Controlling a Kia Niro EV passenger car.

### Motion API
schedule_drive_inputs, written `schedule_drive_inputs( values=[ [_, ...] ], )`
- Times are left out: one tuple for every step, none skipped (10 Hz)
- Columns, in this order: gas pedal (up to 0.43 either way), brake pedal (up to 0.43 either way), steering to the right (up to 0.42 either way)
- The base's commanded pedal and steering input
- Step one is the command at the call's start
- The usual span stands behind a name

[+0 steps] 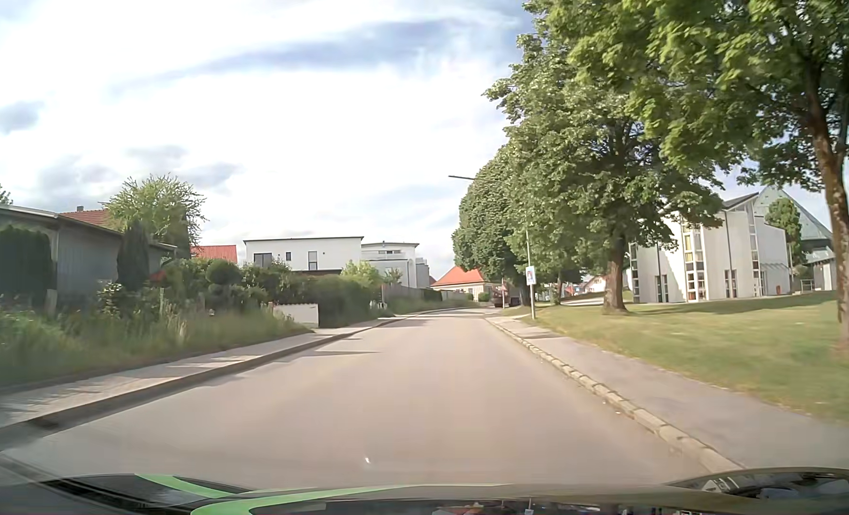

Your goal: Follow the waypoints while adhering to traffic rules and regulations

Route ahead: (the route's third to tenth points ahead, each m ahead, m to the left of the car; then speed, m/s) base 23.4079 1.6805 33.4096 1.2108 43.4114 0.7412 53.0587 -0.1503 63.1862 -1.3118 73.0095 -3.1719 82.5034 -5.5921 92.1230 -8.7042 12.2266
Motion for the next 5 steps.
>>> schedule_drive_inputs(
  values=[
    [0.169, 0.0, -0.002],
    [0.169, 0.0, -0.002],
    [0.169, 0.0, -0.002],
    [0.169, 0.0, -0.002],
    [0.169, 0.0, -0.002]
  ],
)
